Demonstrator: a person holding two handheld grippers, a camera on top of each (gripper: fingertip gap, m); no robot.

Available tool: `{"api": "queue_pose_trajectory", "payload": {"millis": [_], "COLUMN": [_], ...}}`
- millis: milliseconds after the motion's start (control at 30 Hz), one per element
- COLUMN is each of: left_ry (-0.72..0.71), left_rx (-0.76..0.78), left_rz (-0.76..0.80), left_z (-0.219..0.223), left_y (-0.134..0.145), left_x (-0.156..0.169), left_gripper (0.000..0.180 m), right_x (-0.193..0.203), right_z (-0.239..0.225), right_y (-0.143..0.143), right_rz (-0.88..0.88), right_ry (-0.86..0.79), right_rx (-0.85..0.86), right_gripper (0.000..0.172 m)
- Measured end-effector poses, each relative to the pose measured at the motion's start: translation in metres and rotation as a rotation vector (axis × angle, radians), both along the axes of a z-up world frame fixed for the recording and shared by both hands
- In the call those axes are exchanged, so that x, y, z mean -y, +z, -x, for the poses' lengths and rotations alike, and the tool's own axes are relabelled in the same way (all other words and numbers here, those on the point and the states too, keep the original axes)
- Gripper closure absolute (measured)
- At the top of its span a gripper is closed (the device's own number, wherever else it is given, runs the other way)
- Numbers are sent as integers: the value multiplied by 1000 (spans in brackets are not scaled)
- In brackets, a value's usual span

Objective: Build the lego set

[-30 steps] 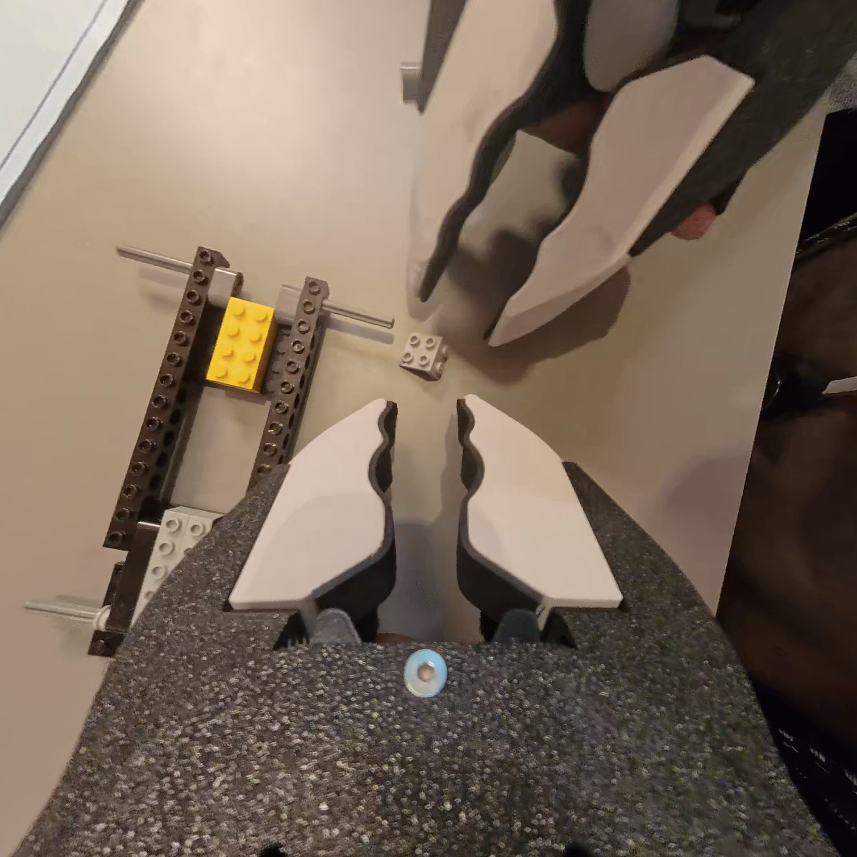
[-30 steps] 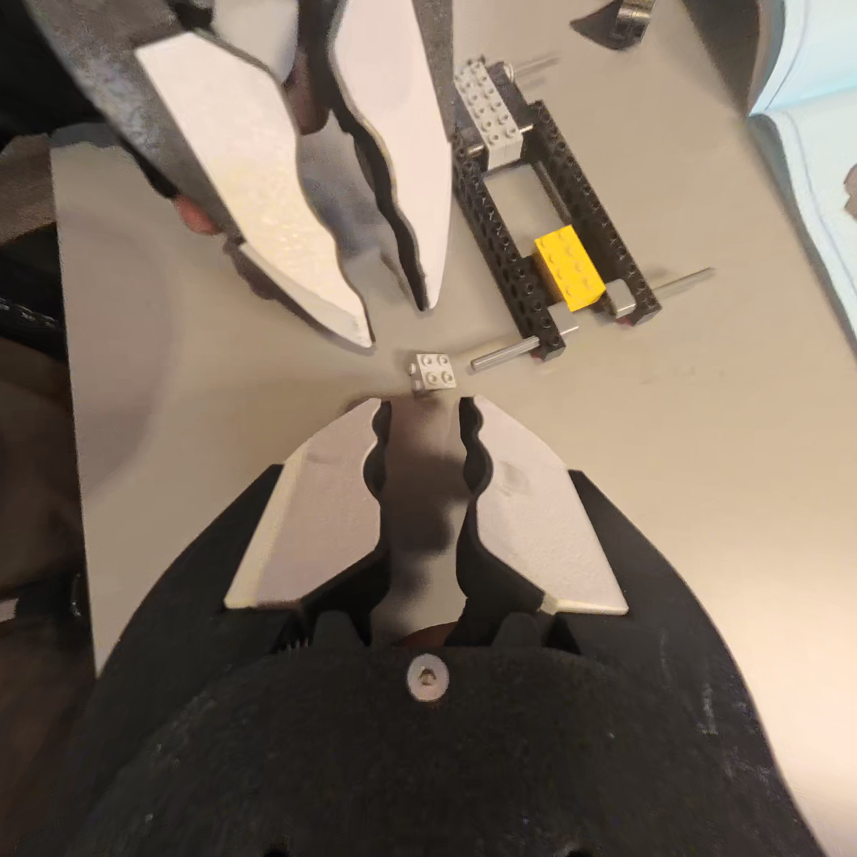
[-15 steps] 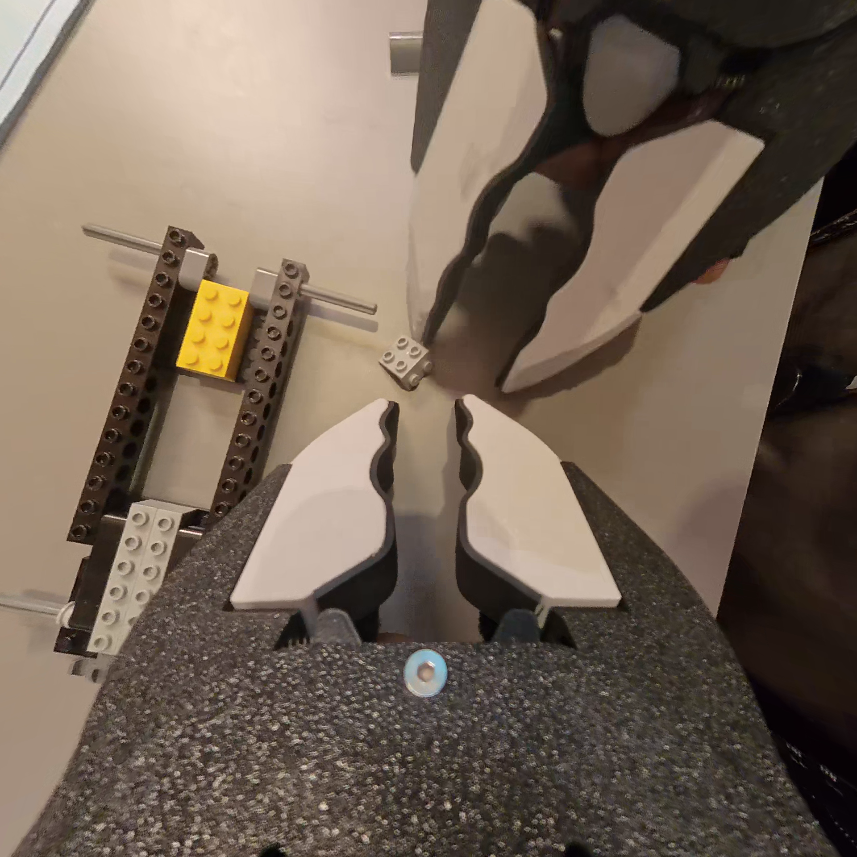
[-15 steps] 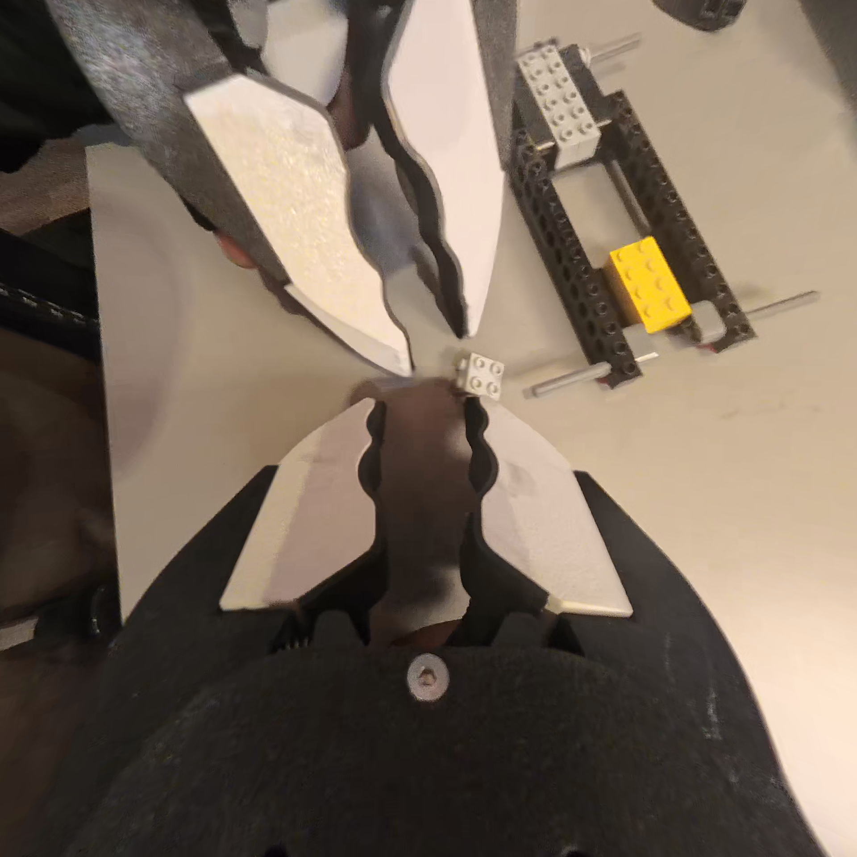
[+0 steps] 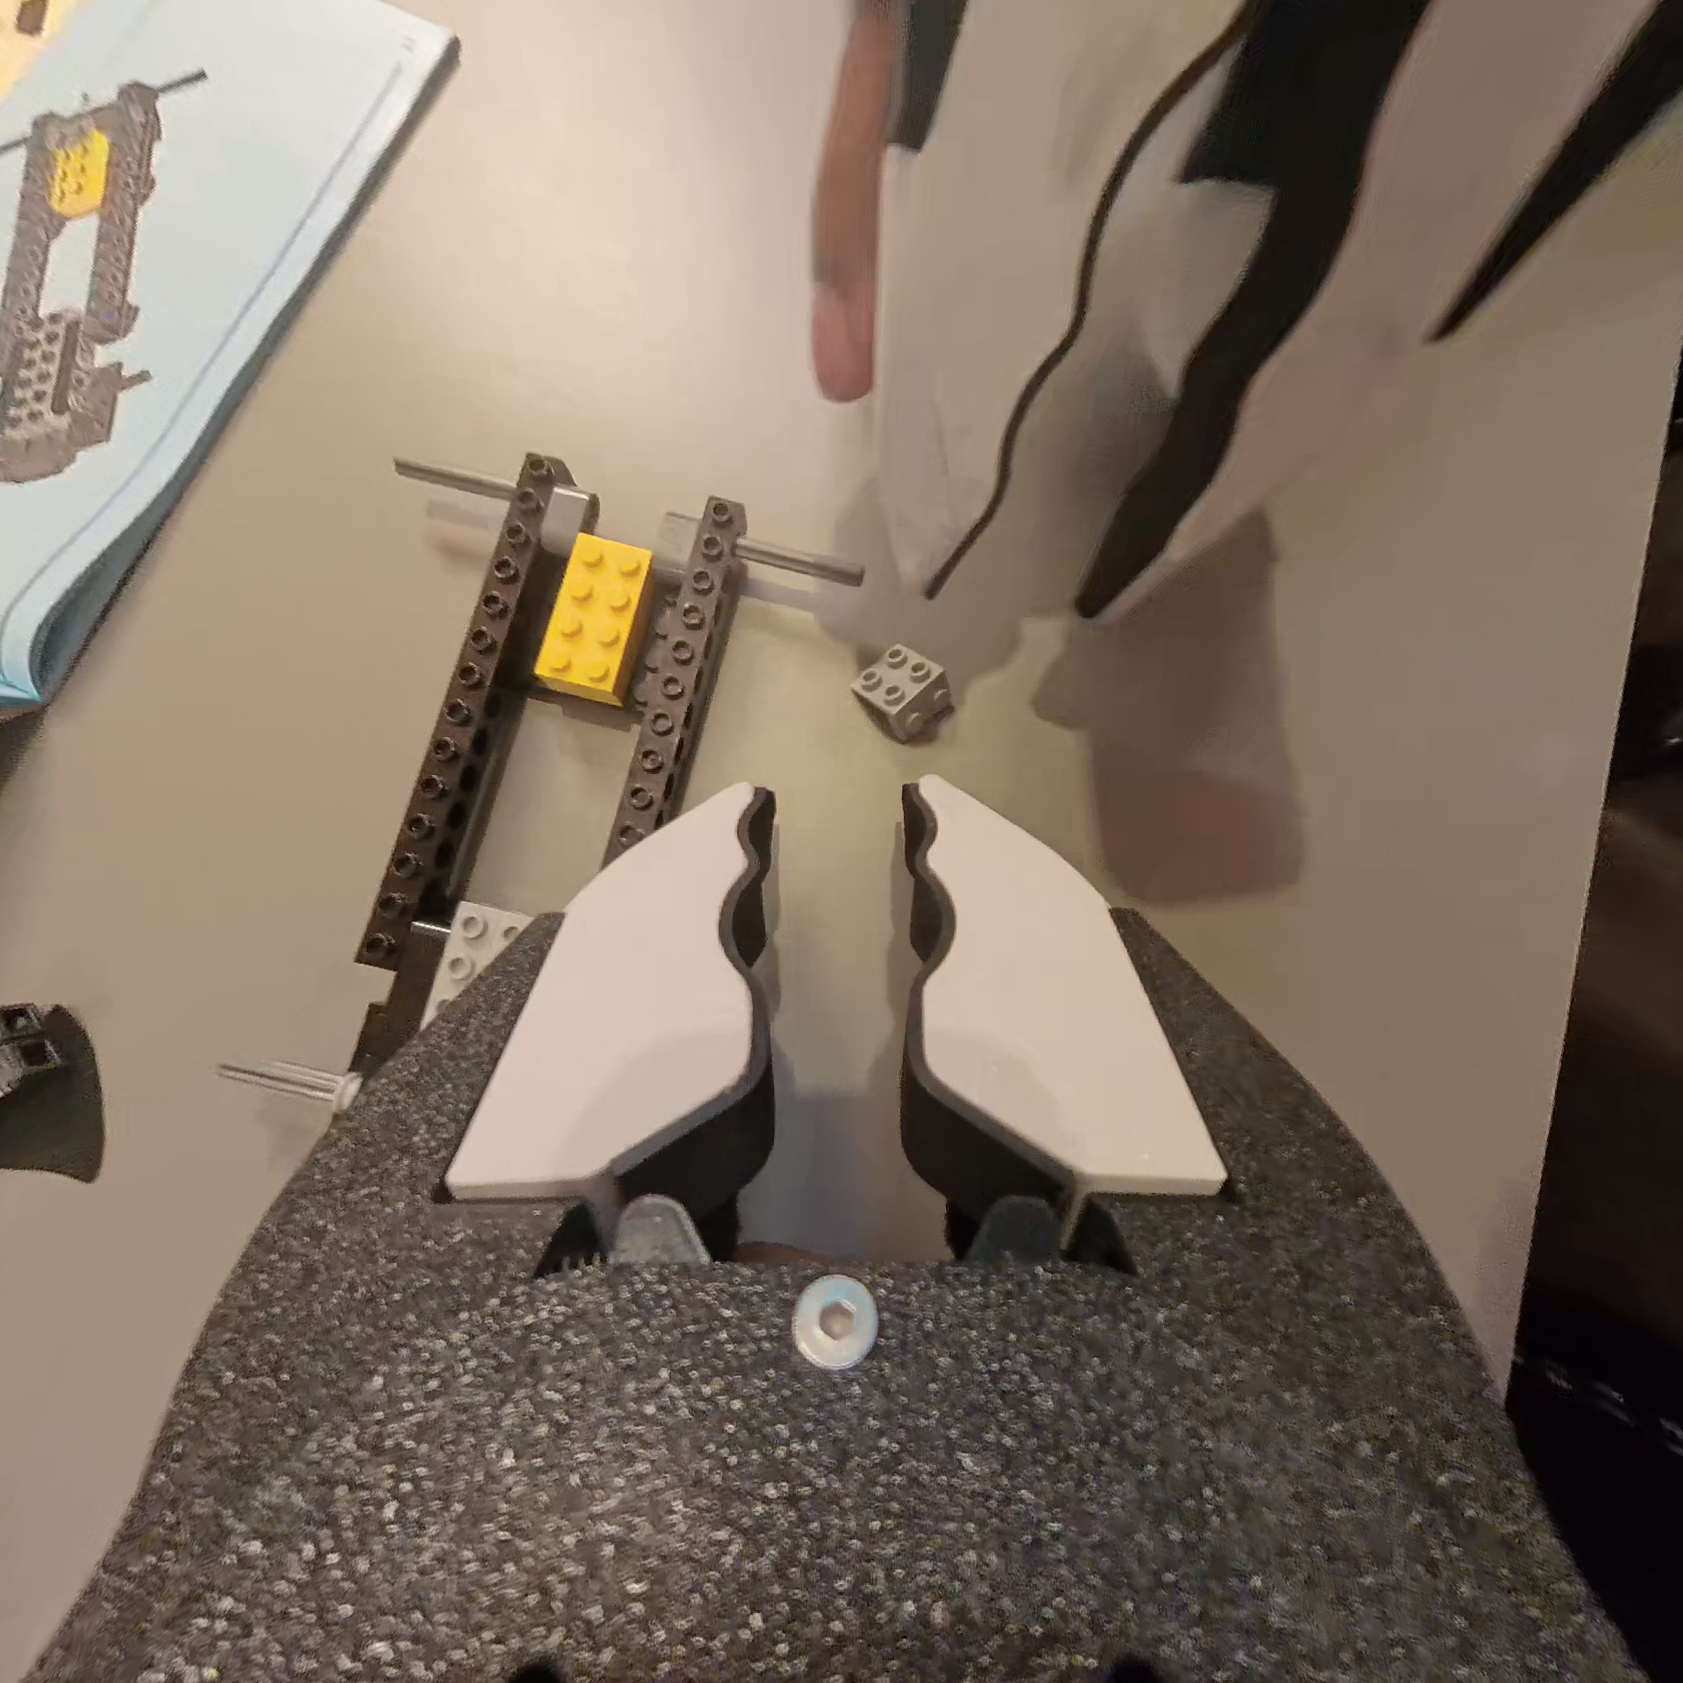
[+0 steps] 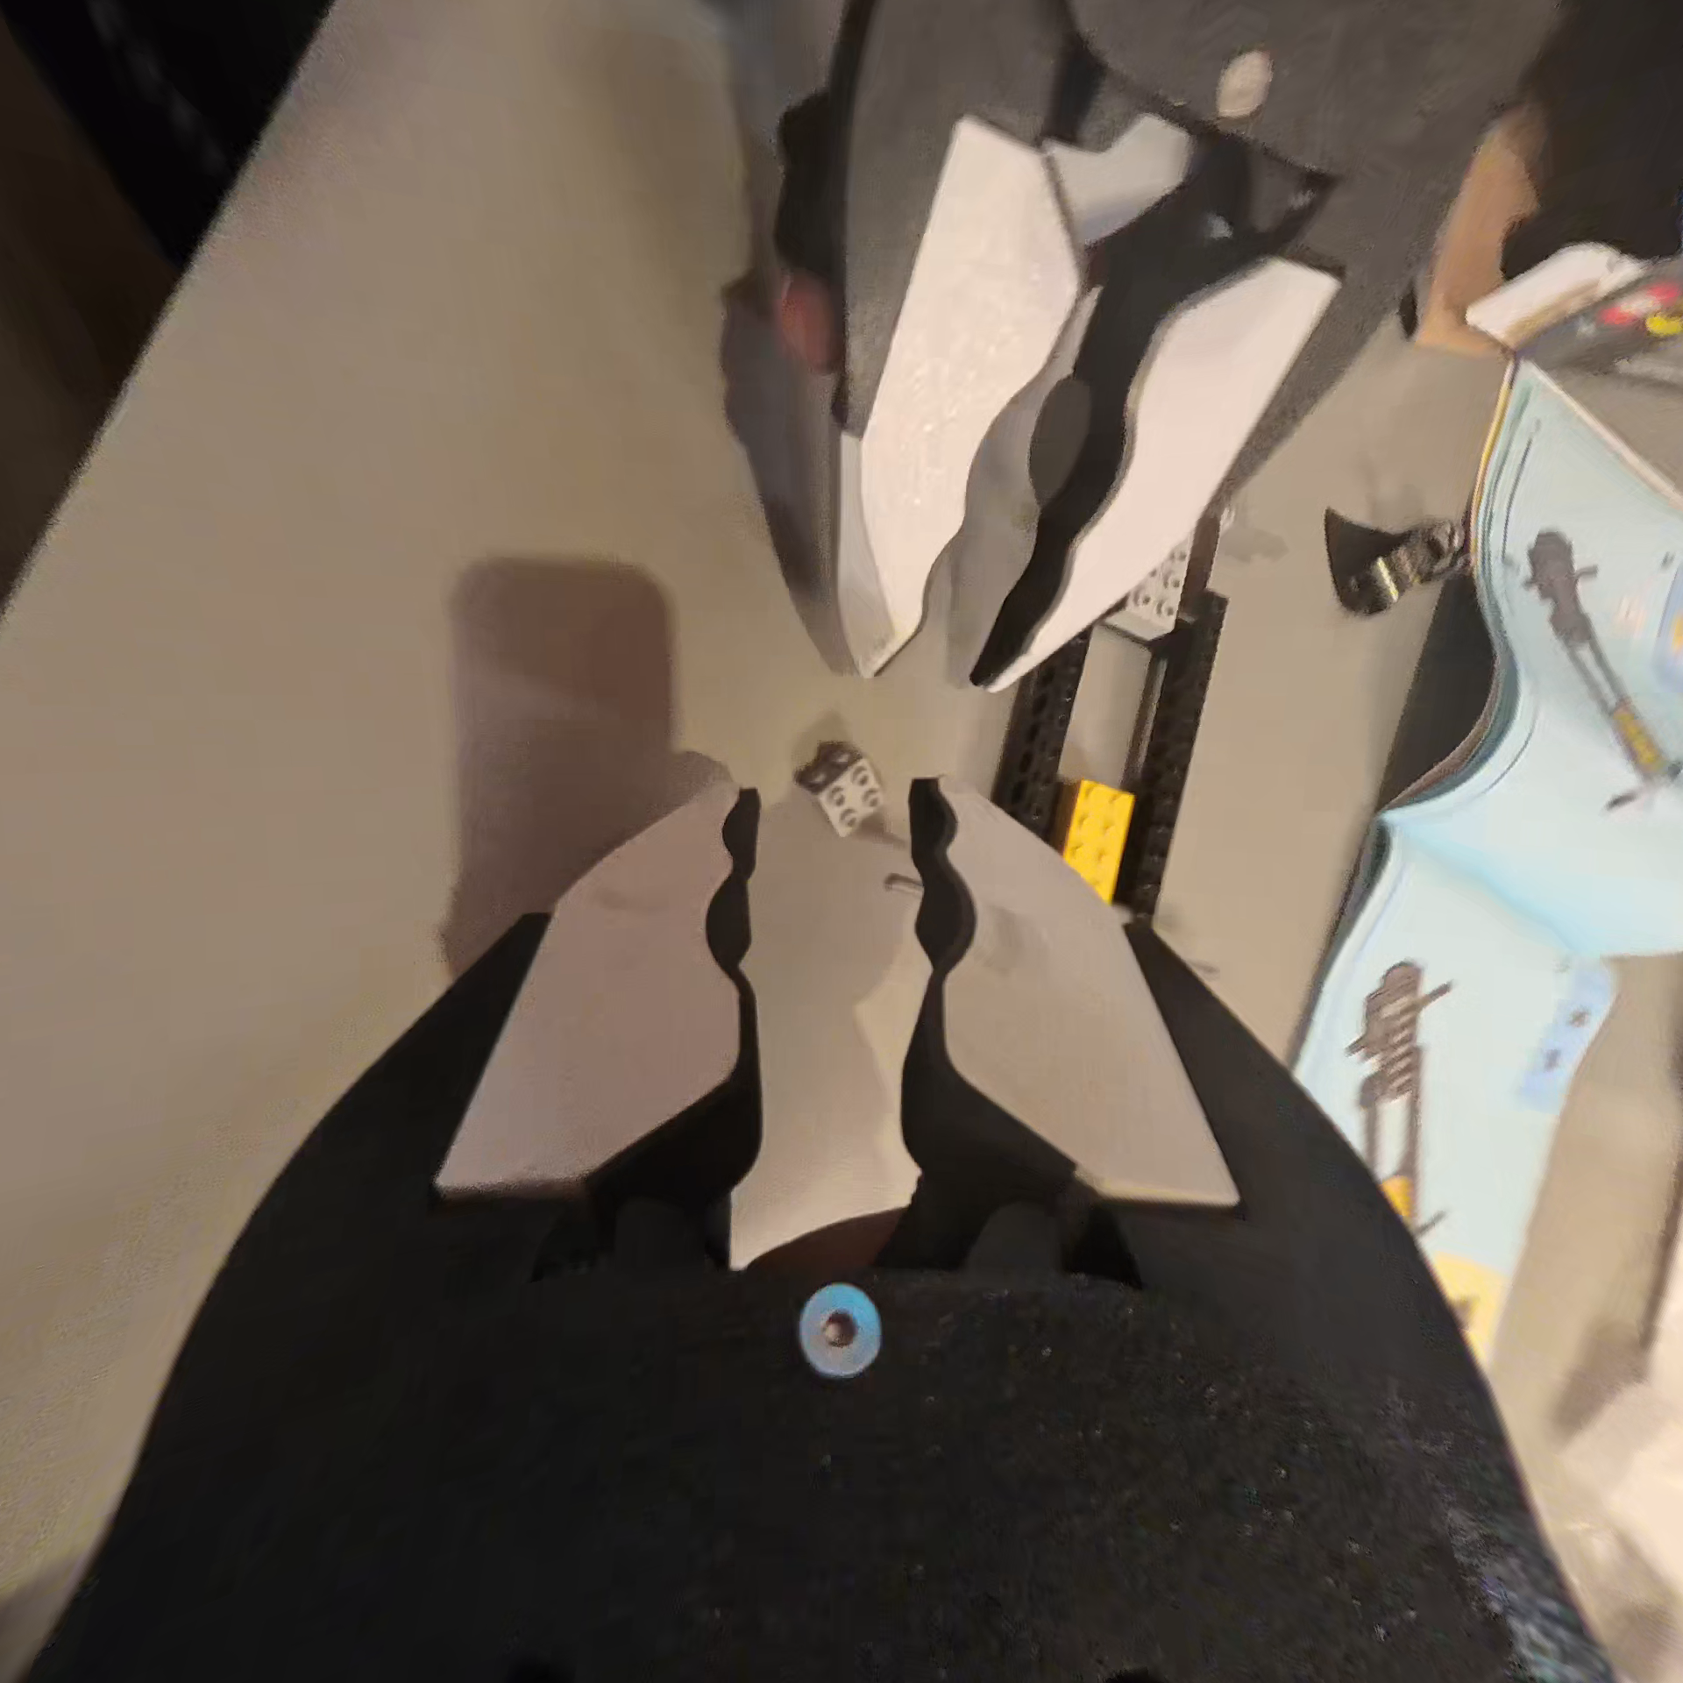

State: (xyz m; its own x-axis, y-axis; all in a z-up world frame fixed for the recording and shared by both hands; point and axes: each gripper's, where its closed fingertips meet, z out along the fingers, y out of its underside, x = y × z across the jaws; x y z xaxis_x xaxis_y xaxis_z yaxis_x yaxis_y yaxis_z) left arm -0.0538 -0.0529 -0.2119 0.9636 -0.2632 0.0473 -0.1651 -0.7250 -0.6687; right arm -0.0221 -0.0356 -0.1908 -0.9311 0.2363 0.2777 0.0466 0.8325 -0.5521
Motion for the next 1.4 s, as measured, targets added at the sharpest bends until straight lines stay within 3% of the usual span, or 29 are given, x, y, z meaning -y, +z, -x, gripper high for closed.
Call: {"api": "queue_pose_trajectory", "payload": {"millis": [167, 400, 867, 1167, 1267, 1400], "left_ry": [-100, -89, -47, -51, -52, -20], "left_rx": [24, 14, 28, 7, -47, -135], "left_rz": [-68, -80, -81, -122, -178, -184], "left_z": [1, 12, 21, 24, 29, 46], "left_y": [10, 8, 6, 12, 20, 25], "left_x": [4, 16, 19, 18, 15, 7], "left_gripper": [151, 151, 151, 149, 142, 130], "right_x": [7, 7, 6, 8, 12, 7], "right_z": [12, 12, 10, 13, 18, 31], "right_y": [-3, -16, -30, -29, -17, 4], "right_rz": [-138, -328, -360, -315, -229, -30], "right_ry": [209, 387, 516, 430, 299, 8], "right_rx": [60, 146, 244, 236, 174, 63], "right_gripper": [145, 147, 147, 155, 155, 155]}}
